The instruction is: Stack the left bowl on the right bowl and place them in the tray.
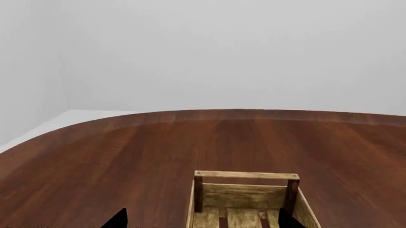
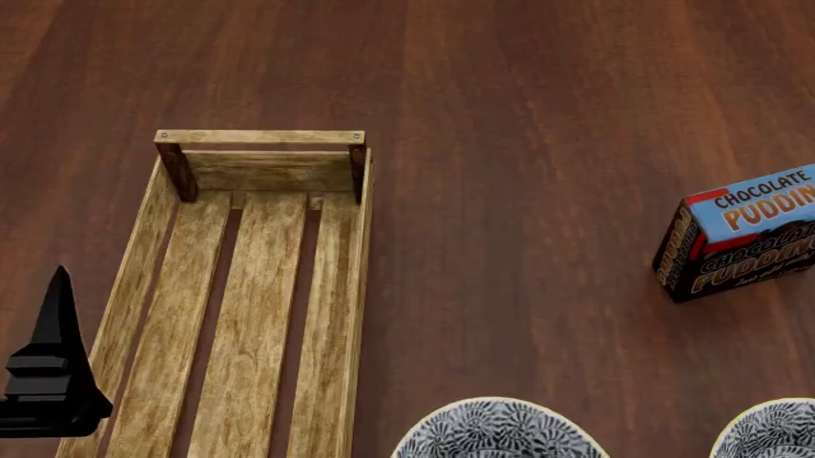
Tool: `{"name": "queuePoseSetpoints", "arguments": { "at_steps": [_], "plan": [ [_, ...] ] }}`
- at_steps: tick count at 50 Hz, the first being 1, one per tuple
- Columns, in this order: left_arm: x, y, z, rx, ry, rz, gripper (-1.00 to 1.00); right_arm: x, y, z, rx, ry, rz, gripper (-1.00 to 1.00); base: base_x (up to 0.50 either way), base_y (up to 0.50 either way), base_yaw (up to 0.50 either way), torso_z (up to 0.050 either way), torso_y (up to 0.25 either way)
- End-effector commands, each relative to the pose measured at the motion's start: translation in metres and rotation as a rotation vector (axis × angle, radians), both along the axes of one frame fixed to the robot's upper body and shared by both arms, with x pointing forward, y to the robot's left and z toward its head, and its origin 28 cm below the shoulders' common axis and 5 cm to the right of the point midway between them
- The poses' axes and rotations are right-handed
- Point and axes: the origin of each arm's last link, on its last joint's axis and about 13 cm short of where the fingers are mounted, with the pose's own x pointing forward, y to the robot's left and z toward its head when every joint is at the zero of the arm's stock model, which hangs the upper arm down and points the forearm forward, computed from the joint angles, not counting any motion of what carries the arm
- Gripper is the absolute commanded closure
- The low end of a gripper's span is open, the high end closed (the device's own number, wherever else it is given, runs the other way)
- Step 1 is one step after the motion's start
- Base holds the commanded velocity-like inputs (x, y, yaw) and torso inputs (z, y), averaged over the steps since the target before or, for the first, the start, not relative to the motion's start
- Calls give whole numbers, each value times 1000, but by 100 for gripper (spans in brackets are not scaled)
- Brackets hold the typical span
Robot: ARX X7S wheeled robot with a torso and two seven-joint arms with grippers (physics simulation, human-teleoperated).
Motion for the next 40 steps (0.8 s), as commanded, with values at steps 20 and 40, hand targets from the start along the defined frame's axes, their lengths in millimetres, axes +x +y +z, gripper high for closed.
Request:
{"name": "queuePoseSetpoints", "arguments": {
  "at_steps": [20,40],
  "plan": [
    [0,-1,5,-5,-11,-7,-100,-15,-11,54,-100,-111,-84,100,0,0,0,0,0],
    [-1,-1,0,-8,-4,-9,-100,-24,-27,81,-204,-153,-178,100,0,0,0,0,0]
  ]
}}
